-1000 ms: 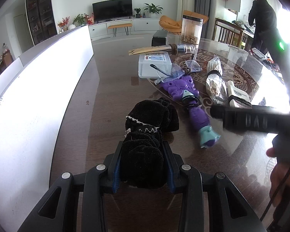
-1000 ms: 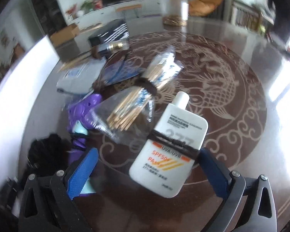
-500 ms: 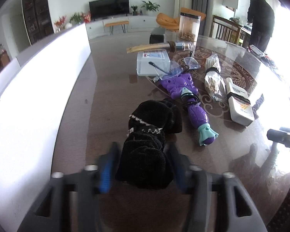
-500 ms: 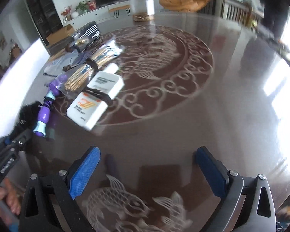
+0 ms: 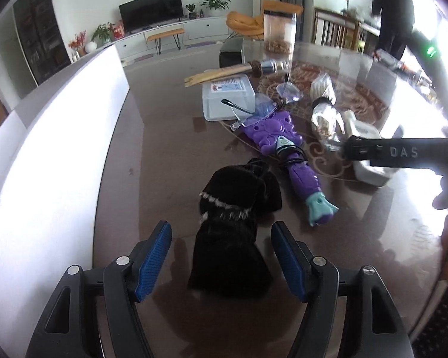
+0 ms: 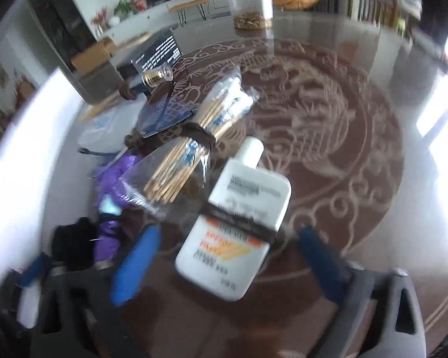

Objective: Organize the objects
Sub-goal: 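Carry the black pouch and sunscreen bottle into the bin and open both grippers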

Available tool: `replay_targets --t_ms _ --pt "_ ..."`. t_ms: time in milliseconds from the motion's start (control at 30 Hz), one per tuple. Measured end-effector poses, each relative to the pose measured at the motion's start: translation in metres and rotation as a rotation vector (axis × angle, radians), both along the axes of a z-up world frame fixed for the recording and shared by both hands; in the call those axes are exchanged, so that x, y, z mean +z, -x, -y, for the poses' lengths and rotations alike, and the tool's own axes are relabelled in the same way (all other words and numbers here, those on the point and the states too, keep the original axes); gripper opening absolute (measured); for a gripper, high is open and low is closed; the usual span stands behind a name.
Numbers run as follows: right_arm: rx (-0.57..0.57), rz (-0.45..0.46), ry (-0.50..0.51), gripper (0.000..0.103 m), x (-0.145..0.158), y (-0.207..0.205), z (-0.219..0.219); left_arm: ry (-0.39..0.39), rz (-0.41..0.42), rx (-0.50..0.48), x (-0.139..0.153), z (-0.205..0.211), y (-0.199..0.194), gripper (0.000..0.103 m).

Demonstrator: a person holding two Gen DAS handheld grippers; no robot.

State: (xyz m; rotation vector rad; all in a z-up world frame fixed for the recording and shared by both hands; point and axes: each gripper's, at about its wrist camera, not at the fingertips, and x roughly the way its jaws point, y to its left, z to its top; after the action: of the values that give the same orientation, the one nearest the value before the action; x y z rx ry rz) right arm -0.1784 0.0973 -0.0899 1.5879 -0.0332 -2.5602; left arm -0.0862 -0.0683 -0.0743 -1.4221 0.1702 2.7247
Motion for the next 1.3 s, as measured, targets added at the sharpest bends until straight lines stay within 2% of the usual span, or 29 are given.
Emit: replay_targets --t_ms 33,67,167,333,400,467,567,700,833,967,1000,1133,1233,1300 --pt "0.015 -0.009 -0.025 0.055 0.001 -0.002 0.002 -0.027 0.008 0.0 -0.003 0.0 0.003 0.047" --pt "0.026 -0.004 -0.01 0.055 0.002 -0.005 -0.002 -0.074 0.006 0.003 -0.002 0.002 0.004 0.033" --pt "0.034 0.005 0.034 0.054 0.003 -0.024 -0.026 -0.088 -0.004 0.009 0.0 0.001 -0.002 0.032" --pt "-0.001 0.054 0.274 0.054 0.008 -0.059 -0.085 -0.164 -0.021 -0.001 0.013 -0.001 -0.023 0.032" --pt "-0.029 0.093 0.413 0.054 0.008 -0.069 -0.103 -0.203 -0.029 -0.001 0.024 0.0 -0.03 0.032" --pt "-0.042 0.101 0.518 0.054 0.013 -0.078 -0.111 -0.223 -0.045 -0.001 0.036 0.002 -0.035 0.032" --pt "-0.016 0.079 0.572 0.054 0.032 -0.083 -0.103 -0.26 -0.086 0.001 0.063 0.01 -0.046 0.032" --pt "0.115 0.016 0.579 0.054 0.08 -0.085 -0.054 -0.313 -0.163 0.037 0.109 0.042 -0.063 0.032" --pt "0.258 -0.017 0.6 0.054 0.119 -0.081 0.011 -0.334 -0.237 0.128 0.15 0.1 -0.08 0.032" --pt "0.414 -0.022 0.633 0.054 0.15 -0.084 0.087 -0.259 -0.276 0.265 0.172 0.165 -0.096 0.032" --pt "0.464 -0.021 0.633 0.054 0.159 -0.087 0.112 -0.216 -0.275 0.319 0.172 0.186 -0.1 0.032" --pt "0.622 -0.049 0.569 0.054 0.174 -0.096 0.2 -0.18 -0.192 0.463 0.15 0.244 -0.102 0.032" --pt "0.705 -0.038 0.508 0.054 0.165 -0.103 0.26 -0.155 -0.072 0.573 0.118 0.28 -0.098 0.036" --pt "0.74 -0.052 0.457 0.055 0.151 -0.109 0.293 -0.15 0.011 0.637 0.096 0.298 -0.097 0.042"
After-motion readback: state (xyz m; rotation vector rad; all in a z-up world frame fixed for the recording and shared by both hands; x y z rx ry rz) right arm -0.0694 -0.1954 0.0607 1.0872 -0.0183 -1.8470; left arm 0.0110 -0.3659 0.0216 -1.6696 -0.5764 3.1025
